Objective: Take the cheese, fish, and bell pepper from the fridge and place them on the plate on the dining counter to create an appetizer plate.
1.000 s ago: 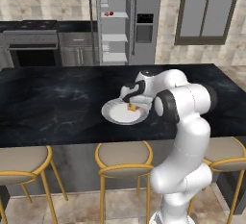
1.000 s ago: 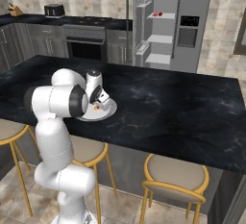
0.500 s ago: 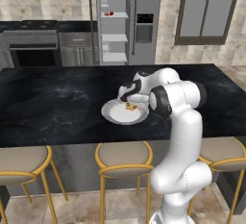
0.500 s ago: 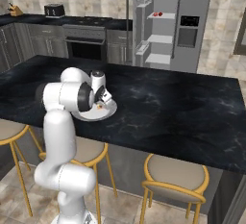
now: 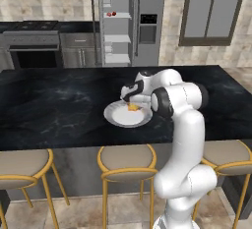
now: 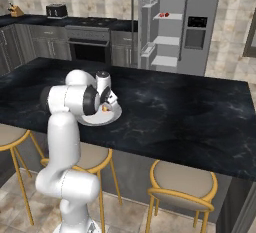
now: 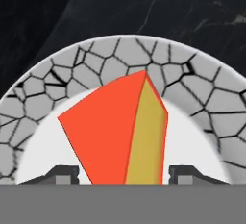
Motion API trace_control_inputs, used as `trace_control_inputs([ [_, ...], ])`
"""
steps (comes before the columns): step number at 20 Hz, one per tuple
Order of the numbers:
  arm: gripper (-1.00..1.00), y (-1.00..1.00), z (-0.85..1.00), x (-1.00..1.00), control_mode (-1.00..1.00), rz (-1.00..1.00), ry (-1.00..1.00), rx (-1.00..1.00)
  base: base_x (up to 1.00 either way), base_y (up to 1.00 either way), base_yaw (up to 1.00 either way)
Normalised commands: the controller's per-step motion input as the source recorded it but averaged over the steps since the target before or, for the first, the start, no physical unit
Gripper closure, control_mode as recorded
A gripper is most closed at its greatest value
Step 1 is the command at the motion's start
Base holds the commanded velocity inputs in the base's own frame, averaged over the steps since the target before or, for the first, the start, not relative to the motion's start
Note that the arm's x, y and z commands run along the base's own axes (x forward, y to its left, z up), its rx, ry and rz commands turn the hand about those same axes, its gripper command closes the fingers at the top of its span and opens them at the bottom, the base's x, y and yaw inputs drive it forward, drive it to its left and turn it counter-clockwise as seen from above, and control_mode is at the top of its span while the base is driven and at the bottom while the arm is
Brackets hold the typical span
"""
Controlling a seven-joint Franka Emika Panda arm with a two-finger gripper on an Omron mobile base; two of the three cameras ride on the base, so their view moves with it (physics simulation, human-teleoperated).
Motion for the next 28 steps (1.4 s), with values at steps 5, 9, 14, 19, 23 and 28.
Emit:
trace_control_inputs([
  [5,-1.0,0.0,0.06,-0.66,-1.0,-0.03,-0.01,-0.01,0.0,0.0,0.0],
  [9,-1.0,0.0,0.47,-0.99,-1.0,-0.02,0.0,0.0,0.0,0.0,0.0],
  [14,-1.0,0.0,0.8,-1.0,-1.0,0.0,0.0,0.0,0.0,0.0,0.0],
  [19,-1.0,0.0,1.0,-1.0,-1.0,0.0,0.0,0.0,0.0,0.0,0.0],
  [23,-1.0,-0.01,1.0,-1.0,-1.0,0.01,0.0,-0.07,0.0,0.0,0.0],
  [28,-1.0,-0.1,0.68,-1.0,-1.0,0.07,0.03,-0.18,0.0,0.0,0.0],
])
